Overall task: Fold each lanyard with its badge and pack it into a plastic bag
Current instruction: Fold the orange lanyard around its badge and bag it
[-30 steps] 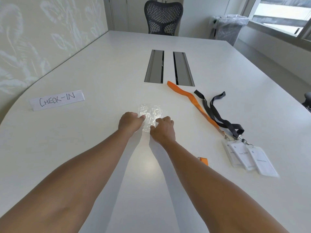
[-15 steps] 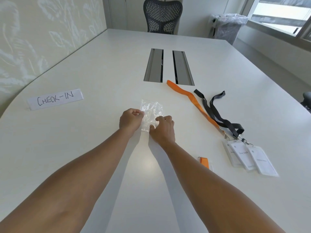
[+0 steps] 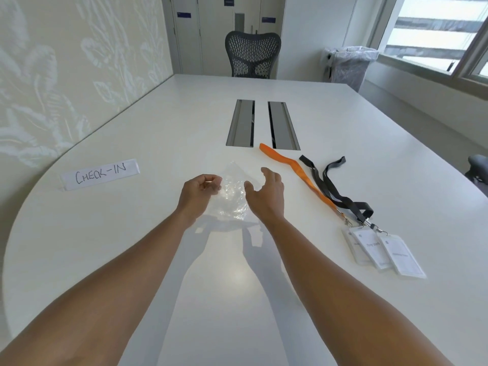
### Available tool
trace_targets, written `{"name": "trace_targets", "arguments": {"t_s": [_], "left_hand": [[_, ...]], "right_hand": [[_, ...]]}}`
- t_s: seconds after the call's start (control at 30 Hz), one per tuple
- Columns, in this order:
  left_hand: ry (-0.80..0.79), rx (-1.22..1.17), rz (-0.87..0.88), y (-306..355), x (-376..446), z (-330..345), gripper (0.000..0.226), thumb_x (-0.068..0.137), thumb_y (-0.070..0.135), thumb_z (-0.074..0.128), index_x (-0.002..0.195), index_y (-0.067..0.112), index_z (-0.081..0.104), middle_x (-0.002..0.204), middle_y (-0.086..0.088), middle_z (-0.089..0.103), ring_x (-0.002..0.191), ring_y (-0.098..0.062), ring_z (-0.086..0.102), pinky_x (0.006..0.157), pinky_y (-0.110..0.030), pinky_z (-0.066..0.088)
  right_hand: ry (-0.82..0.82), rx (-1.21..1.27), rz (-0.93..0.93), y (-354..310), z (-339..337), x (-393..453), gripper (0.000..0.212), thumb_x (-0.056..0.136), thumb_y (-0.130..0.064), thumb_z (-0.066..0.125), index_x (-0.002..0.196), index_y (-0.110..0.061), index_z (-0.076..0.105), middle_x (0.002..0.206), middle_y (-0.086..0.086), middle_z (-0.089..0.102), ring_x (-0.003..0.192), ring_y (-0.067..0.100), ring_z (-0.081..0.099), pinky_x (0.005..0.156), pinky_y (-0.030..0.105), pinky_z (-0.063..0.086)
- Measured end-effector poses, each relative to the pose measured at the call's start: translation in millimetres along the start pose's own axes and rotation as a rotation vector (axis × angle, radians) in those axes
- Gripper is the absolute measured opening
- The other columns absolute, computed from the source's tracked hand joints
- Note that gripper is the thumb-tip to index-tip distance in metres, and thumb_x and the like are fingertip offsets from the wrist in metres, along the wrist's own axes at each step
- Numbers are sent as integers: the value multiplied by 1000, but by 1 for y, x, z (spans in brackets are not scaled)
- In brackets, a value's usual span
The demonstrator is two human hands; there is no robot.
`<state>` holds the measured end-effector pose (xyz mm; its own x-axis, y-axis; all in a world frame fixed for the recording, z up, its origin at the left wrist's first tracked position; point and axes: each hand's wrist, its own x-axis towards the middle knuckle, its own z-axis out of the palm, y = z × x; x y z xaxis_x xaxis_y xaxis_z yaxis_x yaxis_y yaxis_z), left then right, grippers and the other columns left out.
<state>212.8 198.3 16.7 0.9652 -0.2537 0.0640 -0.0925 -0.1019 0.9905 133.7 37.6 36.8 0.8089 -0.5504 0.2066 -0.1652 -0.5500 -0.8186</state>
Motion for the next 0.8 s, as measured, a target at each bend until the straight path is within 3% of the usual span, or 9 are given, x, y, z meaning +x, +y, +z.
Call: {"name": "trace_targets", "arguments": {"t_s": [0.17, 0.27, 0.33, 0.43, 0.57, 0.8], "left_hand": [[-41, 17, 63, 15, -20, -1, 6, 97, 26, 68, 100, 24, 74, 88, 3, 71, 69, -7, 67, 65, -17, 48], [-11, 57, 75, 18, -31, 0, 8, 95, 28, 70, 102, 25, 73, 93, 5, 71, 75, -11, 63, 69, -18, 47], [130, 177, 89, 15, -39, 2, 23, 90, 39, 75, 108, 27, 68, 100, 9, 67, 85, -12, 61, 75, -24, 47], [383, 304, 160, 14, -60, 8, 40, 81, 48, 80, 105, 25, 58, 103, 7, 60, 90, -16, 55, 78, -29, 46], [198, 308, 103, 20, -87, 24, 39, 80, 58, 77, 90, 23, 61, 89, 7, 67, 80, -12, 63, 70, -27, 47], [68, 284, 5, 27, -112, 40, 45, 79, 65, 73, 101, 27, 64, 95, 11, 71, 91, -7, 67, 73, -26, 50]], "right_hand": [[-75, 61, -10, -6, -16, -12, 34, 95, -28, 59, 126, -15, 61, 121, -1, 66, 111, 20, 61, 97, 34, 50], [-107, 172, 36, -5, -27, -23, 14, 94, -18, 58, 102, -14, 68, 101, -7, 67, 92, 14, 64, 72, 21, 51], [-115, 244, 102, -3, -30, -32, 8, 93, -17, 59, 95, -15, 66, 97, -5, 66, 88, 16, 66, 65, 22, 53], [-115, 310, 198, 1, -31, -50, 5, 92, -17, 59, 91, -12, 60, 94, 5, 68, 81, 23, 72, 71, 37, 61], [-134, 321, 241, 6, -25, -71, 11, 93, -17, 59, 94, -6, 56, 92, 10, 67, 67, 18, 72, 72, 41, 62], [-199, 200, 132, 7, -17, -88, 11, 90, -27, 61, 89, -18, 55, 92, -2, 66, 84, 22, 72, 81, 45, 59]]}}
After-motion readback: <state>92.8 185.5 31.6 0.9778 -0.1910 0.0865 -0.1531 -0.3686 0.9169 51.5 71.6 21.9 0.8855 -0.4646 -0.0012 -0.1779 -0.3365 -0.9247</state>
